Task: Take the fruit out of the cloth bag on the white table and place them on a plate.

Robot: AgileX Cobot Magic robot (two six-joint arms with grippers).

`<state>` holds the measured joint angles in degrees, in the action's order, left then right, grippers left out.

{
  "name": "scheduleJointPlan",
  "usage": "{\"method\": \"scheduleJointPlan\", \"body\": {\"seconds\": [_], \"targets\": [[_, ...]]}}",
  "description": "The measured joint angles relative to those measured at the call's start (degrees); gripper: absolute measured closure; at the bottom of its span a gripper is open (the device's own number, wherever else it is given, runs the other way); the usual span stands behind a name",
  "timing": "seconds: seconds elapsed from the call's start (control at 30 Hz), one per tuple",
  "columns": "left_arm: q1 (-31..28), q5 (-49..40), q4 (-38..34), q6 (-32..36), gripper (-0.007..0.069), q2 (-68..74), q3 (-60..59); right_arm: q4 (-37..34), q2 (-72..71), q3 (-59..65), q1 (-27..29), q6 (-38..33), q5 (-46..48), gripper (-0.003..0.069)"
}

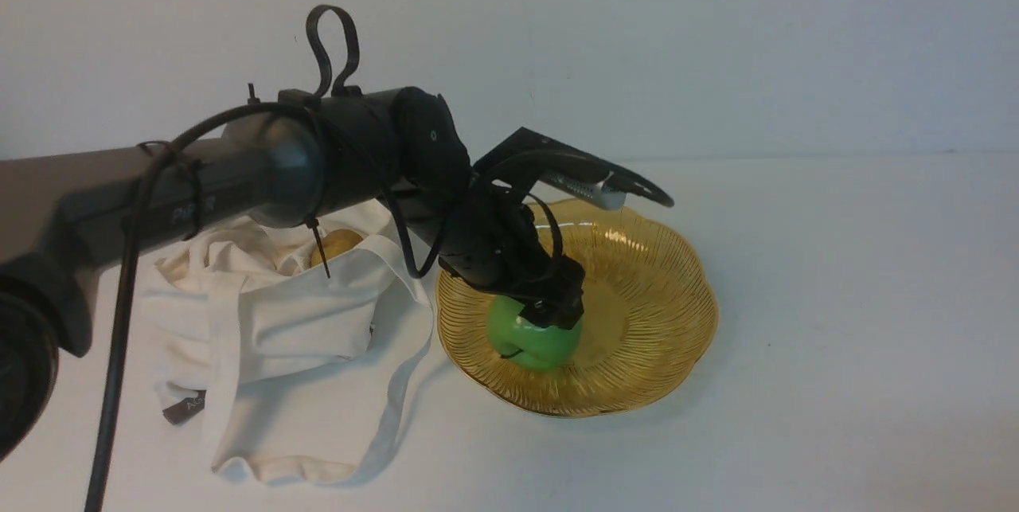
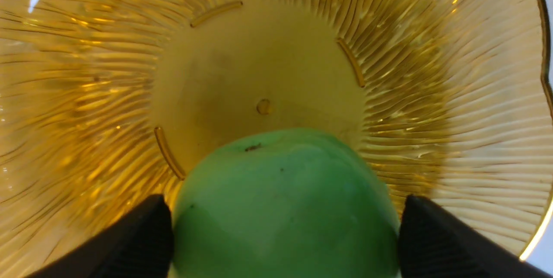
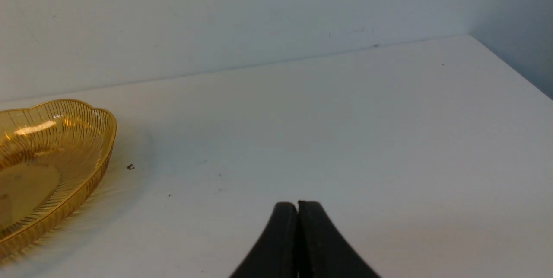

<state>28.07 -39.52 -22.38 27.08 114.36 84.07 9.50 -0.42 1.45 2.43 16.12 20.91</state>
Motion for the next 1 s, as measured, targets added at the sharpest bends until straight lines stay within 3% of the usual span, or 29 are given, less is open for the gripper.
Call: {"method": "scheduleJointPlan", "body": {"seconds": [0.3, 0.43, 0.53, 0.57, 0.6, 0.63, 0.7, 0.77, 1.0], "targets": [[0.0, -0.9, 1.5, -0.8, -0.006, -1.6, 0.0, 0.0, 0.0, 0.0, 0.0, 0.0, 0.0, 0.0674], [0.0, -2.7, 4.5, -4.2, -0.0019, -5.4, 0.7, 0.0, 0.0, 0.0, 0.0, 0.0, 0.0, 0.0674], [0.0, -6.6, 11.5, -10.8, 0.0158, -12.3, 2.1, 0.0, 0.0, 0.0, 0.0, 0.0, 0.0, 0.0674], [0.0, -8.8, 15.2, -14.1, 0.027, -15.3, 2.3, 0.0, 0.0, 0.0, 0.0, 0.0, 0.0, 0.0674], [0.0, -9.4, 16.9, -15.2, 0.0305, -16.9, 2.3, 0.0, 0.0, 0.0, 0.0, 0.0, 0.0, 0.0674], [0.0, -11.6, 20.1, -19.7, 0.0433, -20.2, 2.4, 0.0, 0.0, 0.0, 0.0, 0.0, 0.0, 0.0674], [0.0, -13.8, 24.1, -23.0, 0.0544, -24.5, 2.4, 0.0, 0.0, 0.0, 0.0, 0.0, 0.0, 0.0674], [0.0, -15.9, 27.6, -26.7, 0.0606, -30.3, 2.4, 0.0, 0.0, 0.0, 0.0, 0.0, 0.0, 0.0674], [0.0, -14.8, 29.3, -31.9, 0.0632, -48.0, -4.4, 0.0, 0.0, 0.0, 0.0, 0.0, 0.0, 0.0674]]}}
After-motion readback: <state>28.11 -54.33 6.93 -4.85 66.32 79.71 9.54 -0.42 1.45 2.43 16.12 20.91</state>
